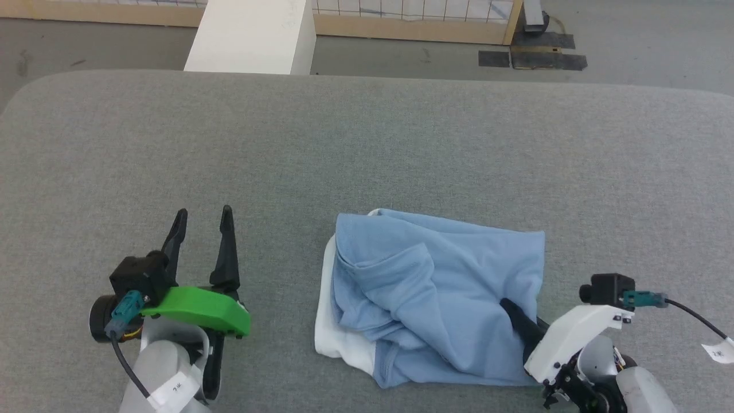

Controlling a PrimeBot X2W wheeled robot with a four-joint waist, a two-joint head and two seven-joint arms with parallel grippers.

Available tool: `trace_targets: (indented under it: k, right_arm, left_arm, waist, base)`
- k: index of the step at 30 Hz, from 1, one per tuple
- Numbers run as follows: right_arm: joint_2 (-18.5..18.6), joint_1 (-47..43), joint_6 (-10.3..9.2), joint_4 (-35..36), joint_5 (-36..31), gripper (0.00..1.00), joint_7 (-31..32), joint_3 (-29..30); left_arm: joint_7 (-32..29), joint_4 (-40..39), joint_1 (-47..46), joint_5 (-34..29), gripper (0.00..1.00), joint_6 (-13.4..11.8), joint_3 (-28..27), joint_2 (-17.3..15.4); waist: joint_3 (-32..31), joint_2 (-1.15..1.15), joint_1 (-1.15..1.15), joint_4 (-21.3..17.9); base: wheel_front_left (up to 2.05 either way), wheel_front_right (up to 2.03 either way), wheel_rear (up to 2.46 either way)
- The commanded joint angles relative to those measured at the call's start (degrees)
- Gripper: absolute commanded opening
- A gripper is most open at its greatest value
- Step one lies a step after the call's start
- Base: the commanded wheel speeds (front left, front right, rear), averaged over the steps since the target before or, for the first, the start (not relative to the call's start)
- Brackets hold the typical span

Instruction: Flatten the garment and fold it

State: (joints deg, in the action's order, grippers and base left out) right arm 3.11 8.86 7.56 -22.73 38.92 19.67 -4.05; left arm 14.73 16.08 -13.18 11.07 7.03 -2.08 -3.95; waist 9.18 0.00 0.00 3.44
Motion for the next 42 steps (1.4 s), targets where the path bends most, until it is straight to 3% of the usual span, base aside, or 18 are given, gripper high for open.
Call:
trace_targets:
  k: [1,4,8,11,14,20,28,36,42]
  right_arm:
    - [-0.24,0.49,-0.08,-0.07,-1.76,0.00,1.08,-0.60]
    - [-0.24,2.08,-0.08,3.66,-10.02,0.00,2.99,-0.93]
    - [0.19,5.23,-0.08,12.21,-26.34,0.00,8.92,-3.90]
    - [3.84,8.59,-0.08,18.08,-35.40,0.00,12.59,-8.71]
    - [8.88,12.21,-0.08,21.14,-39.92,0.00,14.28,-12.47]
    - [16.55,17.63,-0.08,21.27,-42.48,0.00,14.60,-13.22]
    - [22.54,21.72,-0.08,15.23,-41.22,0.00,12.09,-9.58]
    - [25.44,27.48,-0.08,3.54,-42.66,0.00,5.42,-1.87]
    - [23.78,31.71,-0.08,-4.55,-45.49,0.00,0.50,4.41]
  left_arm:
    - [0.27,0.08,0.78,-0.72,1.00,0.31,-0.15,0.25]
    - [0.27,-0.16,1.32,-0.78,1.00,0.22,-0.70,0.29]
    - [0.27,-0.78,1.81,-0.78,1.00,0.16,-1.36,0.32]
    - [0.27,-1.30,1.84,-0.75,1.00,0.15,-1.91,0.28]
    - [0.27,-1.77,1.52,-0.85,1.00,0.17,-2.30,0.15]
    - [0.27,-3.34,0.56,-1.46,1.00,0.05,-2.58,-0.06]
    - [0.27,-5.07,-2.63,-2.25,1.00,0.14,-1.79,-1.15]
    - [-0.57,-6.60,-7.41,-3.06,1.00,0.22,-0.33,-3.68]
    - [-2.00,-8.21,-9.10,-3.47,1.00,0.16,0.25,-4.98]
  waist:
    - [-0.35,0.00,0.00,-0.27]
    - [-0.75,0.00,0.00,-1.08]
    - [-0.84,0.00,0.00,-2.79]
    - [-0.25,0.00,0.00,-4.62]
    - [0.60,0.00,0.00,-6.84]
    - [3.11,0.00,0.00,-12.18]
    - [8.51,0.00,0.00,-19.08]
    - [15.54,0.00,0.00,-21.40]
    - [19.00,0.00,0.00,-20.55]
  base:
    - [0.00,0.00,0.00]
    - [0.00,0.00,0.00]
    - [0.00,0.00,0.00]
    - [0.00,0.00,0.00]
    - [0.00,0.00,0.00]
    - [0.00,0.00,0.00]
    - [0.00,0.00,0.00]
    - [0.00,0.00,0.00]
    - [0.00,0.00,0.00]
